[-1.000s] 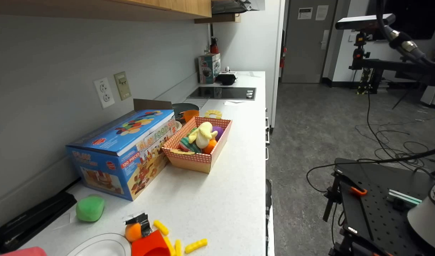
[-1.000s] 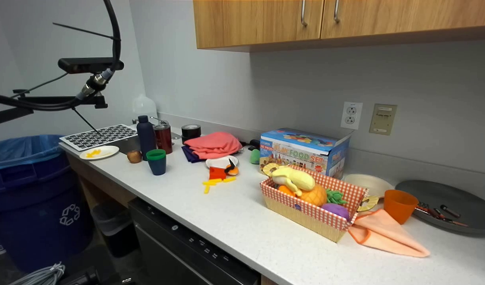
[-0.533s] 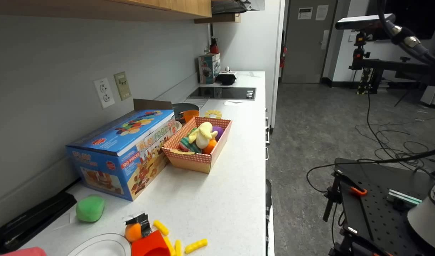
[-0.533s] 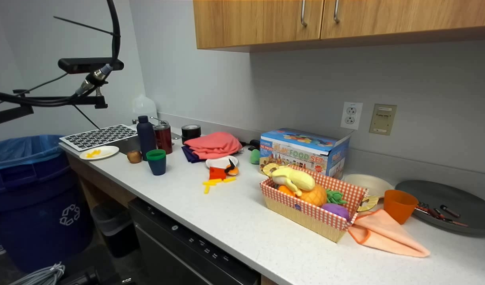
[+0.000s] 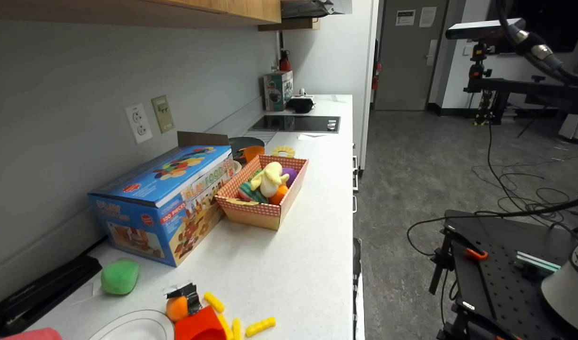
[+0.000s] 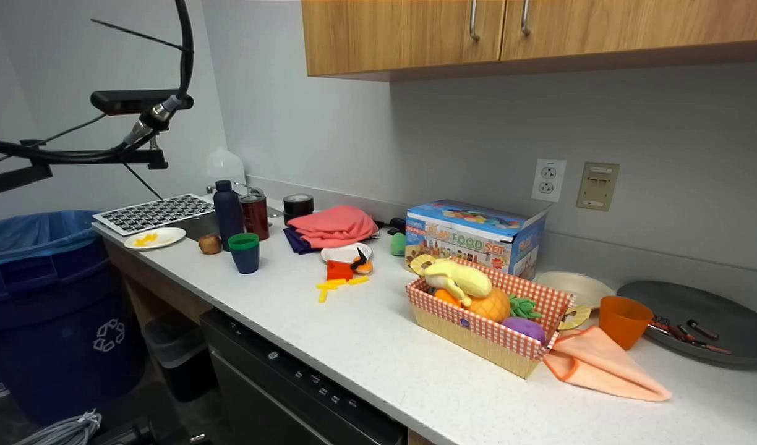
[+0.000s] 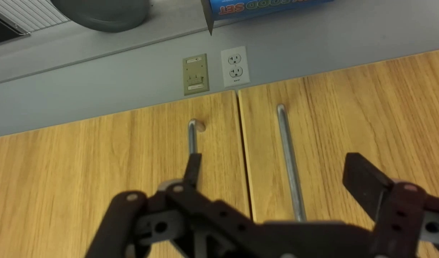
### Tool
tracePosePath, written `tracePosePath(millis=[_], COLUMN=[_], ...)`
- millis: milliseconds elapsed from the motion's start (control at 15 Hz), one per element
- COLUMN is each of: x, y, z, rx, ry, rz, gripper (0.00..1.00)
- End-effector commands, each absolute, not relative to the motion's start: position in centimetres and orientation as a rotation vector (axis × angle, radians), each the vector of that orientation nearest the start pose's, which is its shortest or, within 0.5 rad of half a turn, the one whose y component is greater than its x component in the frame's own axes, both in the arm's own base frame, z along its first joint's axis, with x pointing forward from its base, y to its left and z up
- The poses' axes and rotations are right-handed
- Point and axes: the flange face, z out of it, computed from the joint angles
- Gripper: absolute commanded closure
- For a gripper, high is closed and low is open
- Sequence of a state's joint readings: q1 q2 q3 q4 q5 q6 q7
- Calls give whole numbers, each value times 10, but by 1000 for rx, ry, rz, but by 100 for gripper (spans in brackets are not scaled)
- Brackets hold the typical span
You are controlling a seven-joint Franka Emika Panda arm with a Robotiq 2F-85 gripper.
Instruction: Open the left door of the top cabinet.
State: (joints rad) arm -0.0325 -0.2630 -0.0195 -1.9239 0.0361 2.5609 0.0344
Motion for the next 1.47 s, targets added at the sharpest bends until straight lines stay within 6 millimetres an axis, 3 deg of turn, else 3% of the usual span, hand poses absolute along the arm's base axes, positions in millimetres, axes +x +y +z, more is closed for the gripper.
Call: tracePosePath(millis=[0,267,933,1400], x=[531,535,536,552], y=[-27,-22,-21,-19], z=[704,693,683,693], rx=[-2790,-2761,-2781,-2761], ry=[123,122,157,103], rz=[-1296,-1175,-1176,-1219], gripper=[0,0,0,0])
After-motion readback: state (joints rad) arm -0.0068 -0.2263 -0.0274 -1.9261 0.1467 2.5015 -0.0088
